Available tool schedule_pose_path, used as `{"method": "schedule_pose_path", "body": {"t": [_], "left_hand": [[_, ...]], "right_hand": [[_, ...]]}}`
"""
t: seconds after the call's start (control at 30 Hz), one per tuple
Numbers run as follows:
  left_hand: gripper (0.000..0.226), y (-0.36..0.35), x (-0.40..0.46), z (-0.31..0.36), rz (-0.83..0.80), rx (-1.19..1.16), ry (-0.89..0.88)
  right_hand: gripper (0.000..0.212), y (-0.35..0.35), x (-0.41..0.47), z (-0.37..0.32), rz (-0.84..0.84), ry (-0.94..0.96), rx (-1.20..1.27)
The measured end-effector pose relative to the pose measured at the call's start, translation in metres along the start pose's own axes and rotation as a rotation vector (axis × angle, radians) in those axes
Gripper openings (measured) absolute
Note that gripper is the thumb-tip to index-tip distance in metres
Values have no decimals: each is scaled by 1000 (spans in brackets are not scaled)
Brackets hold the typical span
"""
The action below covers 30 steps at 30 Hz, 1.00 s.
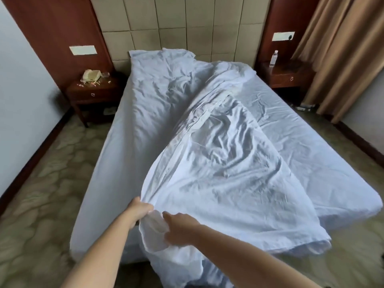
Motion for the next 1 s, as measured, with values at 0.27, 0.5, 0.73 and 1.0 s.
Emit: {"method": "schedule_pose_path", "body": {"t": [0.27,0.5,0.73,1.0], "left_hand": [[26,-43,-60,26,-154,9,-66],[27,-64,-116,37,-312,-137,-170],[36,-8,-145,62,-572,-358,-355],[20,98,-99,-11,-577,-284,-354]], "right_hand": [[28,-12,-57,30,167,-271,83],[21,6,-130,26,473,-467,-21],[22,52,-174,-69,841,-579,-363],[23,-15,-124,-189,776,-593,-321]]}}
Point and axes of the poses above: each hand's wrist, its own x-axis towards the middle knuckle, its own y-axis out of the back of the hand, z = x × y, the point moved 2 cm from there along x, towards the middle knuckle, and after that the axes turned 9 degrees about z, right-handed, at the moved point
